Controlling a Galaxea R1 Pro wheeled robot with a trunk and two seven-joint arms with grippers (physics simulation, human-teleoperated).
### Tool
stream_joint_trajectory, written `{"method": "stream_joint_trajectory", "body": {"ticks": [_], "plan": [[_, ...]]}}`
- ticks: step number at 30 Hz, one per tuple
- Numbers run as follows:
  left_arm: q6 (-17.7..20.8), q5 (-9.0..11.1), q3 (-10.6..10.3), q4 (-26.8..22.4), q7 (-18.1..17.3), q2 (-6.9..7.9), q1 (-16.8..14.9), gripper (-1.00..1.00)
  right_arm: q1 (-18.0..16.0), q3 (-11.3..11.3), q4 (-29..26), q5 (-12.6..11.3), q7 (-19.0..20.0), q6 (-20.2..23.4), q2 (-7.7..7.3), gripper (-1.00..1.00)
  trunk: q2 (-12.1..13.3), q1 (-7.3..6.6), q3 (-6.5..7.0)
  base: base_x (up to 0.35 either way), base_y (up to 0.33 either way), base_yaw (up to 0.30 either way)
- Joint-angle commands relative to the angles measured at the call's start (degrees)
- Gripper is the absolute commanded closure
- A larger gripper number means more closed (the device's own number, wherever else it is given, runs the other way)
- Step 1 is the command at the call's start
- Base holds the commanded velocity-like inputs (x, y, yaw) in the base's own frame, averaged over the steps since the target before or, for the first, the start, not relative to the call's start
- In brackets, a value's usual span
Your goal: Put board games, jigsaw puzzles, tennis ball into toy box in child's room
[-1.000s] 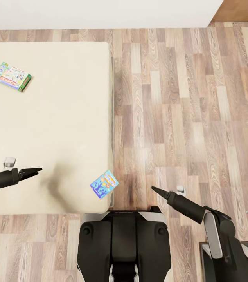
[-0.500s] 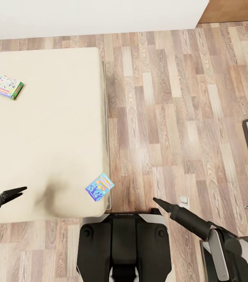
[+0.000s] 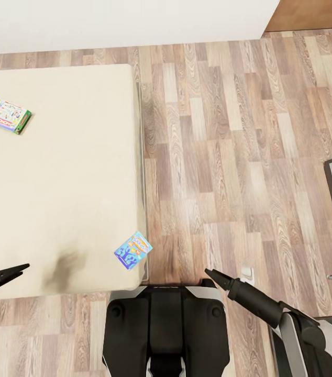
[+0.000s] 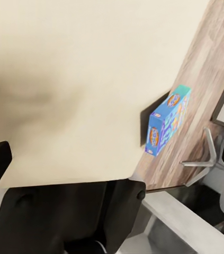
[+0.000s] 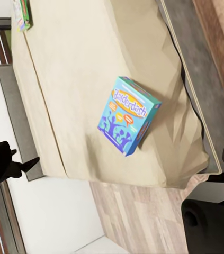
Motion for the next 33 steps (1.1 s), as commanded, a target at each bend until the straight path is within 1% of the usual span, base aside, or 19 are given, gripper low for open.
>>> {"method": "stream_joint_trajectory", "body": {"ticks": [1, 13, 22, 33], "plan": [[0.5, -0.6, 0.2, 0.0, -0.5, -0.01, 0.0, -1.00, 0.0, -0.1, 0.0, -0.1, 0.1, 0.3, 0.06, -1.00, -0.1, 0.03, -0.05, 0.000, 0.000, -0.001], [0.3, -0.6, 0.3, -0.1, -0.5, -0.29, 0.2, -1.00, 0.0, -0.1, 0.0, 0.0, 0.0, 0.3, 0.06, -1.00, -0.1, 0.03, -0.05, 0.000, 0.000, 0.004], [0.1, -0.7, 0.3, -0.1, -0.5, -0.33, 0.3, -1.00, 0.0, -0.2, 0.2, 0.0, 0.0, 0.3, 0.02, -1.00, -0.1, 0.03, 0.03, 0.000, 0.000, 0.131], [0.1, -0.7, 0.3, -0.1, -0.5, -0.41, 0.3, -1.00, 0.0, -0.2, 0.6, -0.1, 0.0, 0.0, 0.02, -1.00, -0.1, 0.03, 0.04, 0.000, 0.000, 0.023]]}}
